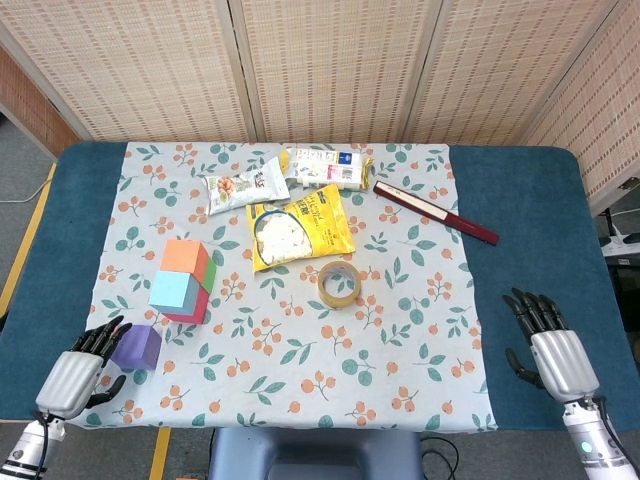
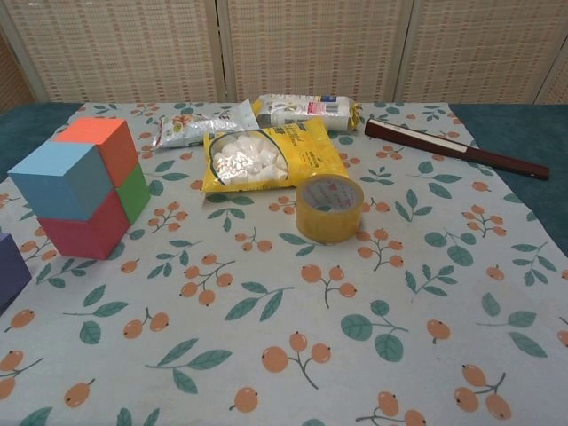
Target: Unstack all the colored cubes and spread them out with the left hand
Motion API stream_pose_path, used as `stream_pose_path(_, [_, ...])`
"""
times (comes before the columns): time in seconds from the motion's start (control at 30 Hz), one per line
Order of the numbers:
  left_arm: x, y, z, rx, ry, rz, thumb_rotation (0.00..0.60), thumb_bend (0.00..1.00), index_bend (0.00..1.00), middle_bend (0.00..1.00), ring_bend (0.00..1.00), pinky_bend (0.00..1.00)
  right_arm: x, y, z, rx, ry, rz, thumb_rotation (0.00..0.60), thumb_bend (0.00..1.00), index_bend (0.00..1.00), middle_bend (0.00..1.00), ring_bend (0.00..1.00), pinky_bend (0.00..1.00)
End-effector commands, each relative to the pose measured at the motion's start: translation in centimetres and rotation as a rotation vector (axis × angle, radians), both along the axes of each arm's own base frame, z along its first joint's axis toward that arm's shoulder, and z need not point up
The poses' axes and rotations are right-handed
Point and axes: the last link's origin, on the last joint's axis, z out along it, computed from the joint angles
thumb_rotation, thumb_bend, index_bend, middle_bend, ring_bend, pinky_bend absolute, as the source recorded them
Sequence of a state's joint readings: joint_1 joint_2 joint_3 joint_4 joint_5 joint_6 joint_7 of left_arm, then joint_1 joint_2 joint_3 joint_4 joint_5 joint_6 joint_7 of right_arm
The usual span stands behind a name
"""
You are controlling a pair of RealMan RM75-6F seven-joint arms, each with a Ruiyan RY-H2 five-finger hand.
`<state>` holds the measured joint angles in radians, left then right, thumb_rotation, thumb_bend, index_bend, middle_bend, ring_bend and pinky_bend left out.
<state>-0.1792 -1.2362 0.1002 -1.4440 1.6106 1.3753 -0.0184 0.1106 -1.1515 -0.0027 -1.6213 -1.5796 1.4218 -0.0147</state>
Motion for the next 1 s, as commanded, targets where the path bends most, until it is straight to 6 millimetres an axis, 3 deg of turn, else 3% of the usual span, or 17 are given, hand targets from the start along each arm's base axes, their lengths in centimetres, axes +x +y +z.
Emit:
stream_pose_path(0.03, [0.5,0.2,0.6,0.039,-0.029,-0.02,0.6,0.38,0.0,0.0,0.11,0.18,0.1,0.1,0.1,-0.002,-0.001,0.002,0.6,0.35,0.0,0.0,0.0,0.0])
stream_pose_path(0.27, [2.4,2.5,1.6,0.192,-0.068,-0.154,0.6,0.35,0.0,0.0,0.08,0.19,0.0,0.0,0.0,0.001,0.0,0.001,0.6,0.35,0.0,0.0,0.0,0.0])
stream_pose_path(0.5, [3.8,5.6,0.5,0.182,-0.041,-0.194,0.6,0.35,0.0,0.0,0.03,0.19,0.0,-0.1,-0.1,-0.001,0.005,-0.005,0.6,0.35,0.0,0.0,0.0,0.0])
stream_pose_path(0.67, [3.4,6.5,0.1,0.177,0.017,-0.132,0.6,0.35,0.0,0.0,0.18,0.21,-0.1,-0.2,0.1,-0.009,0.004,-0.008,0.6,0.35,0.0,0.0,0.0,0.0])
stream_pose_path(1.0, [4.2,8.2,-1.1,0.056,-0.041,-0.08,0.6,0.35,0.0,0.0,0.23,0.22,-0.1,-0.2,0.1,-0.007,0.003,-0.007,0.6,0.35,0.0,0.0,0.0,0.0])
